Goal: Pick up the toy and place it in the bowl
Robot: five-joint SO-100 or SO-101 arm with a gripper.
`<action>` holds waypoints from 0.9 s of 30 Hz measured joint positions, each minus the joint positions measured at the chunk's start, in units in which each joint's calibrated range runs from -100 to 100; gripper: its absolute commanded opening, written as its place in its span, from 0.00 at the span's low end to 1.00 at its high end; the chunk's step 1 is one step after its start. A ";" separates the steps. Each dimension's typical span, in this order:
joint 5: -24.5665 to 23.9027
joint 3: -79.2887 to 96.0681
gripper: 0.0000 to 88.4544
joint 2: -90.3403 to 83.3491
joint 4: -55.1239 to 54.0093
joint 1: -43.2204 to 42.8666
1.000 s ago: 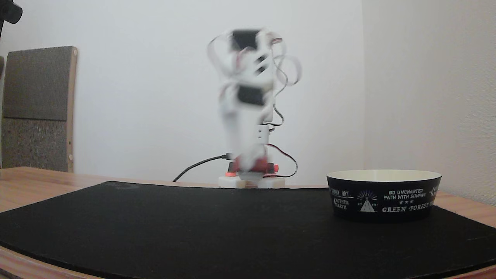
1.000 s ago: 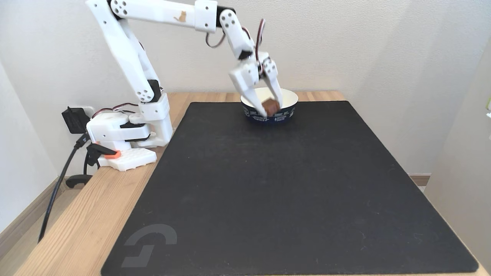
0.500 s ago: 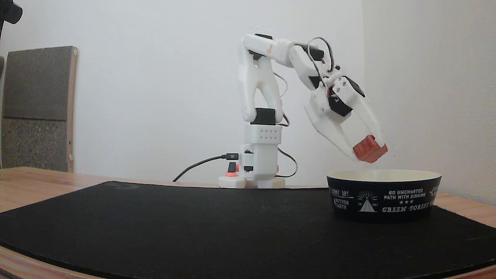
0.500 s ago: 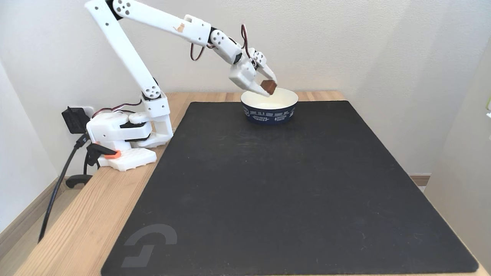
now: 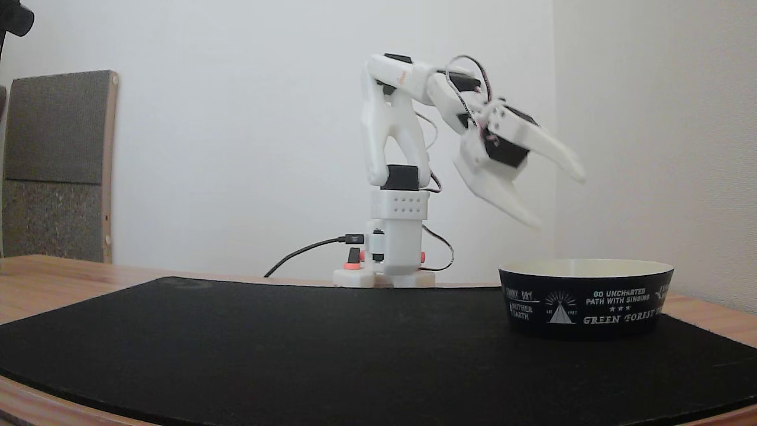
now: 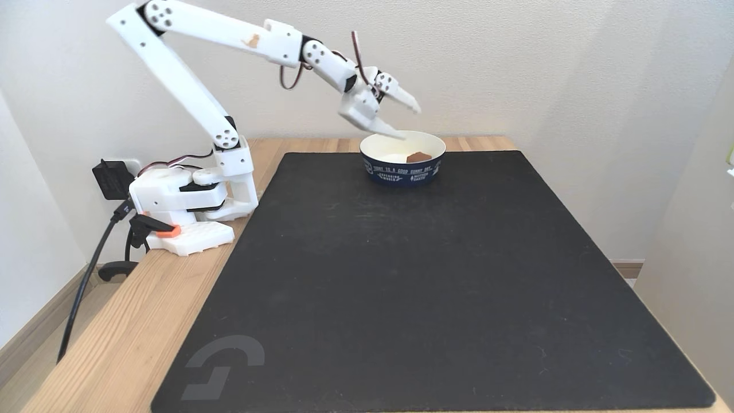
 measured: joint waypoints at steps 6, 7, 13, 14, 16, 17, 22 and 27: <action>-7.88 14.55 0.04 -26.14 10.72 15.73; -9.21 16.72 0.04 -29.39 11.57 16.73; -12.10 36.37 0.04 -51.46 17.14 17.81; -11.99 39.68 0.04 -55.04 18.07 15.65; -12.10 46.39 0.04 -65.11 22.03 13.65; -11.89 47.52 0.04 -67.44 23.05 12.65; -11.84 48.56 0.04 -73.19 27.18 11.65; -11.69 48.65 0.04 -73.44 27.78 11.65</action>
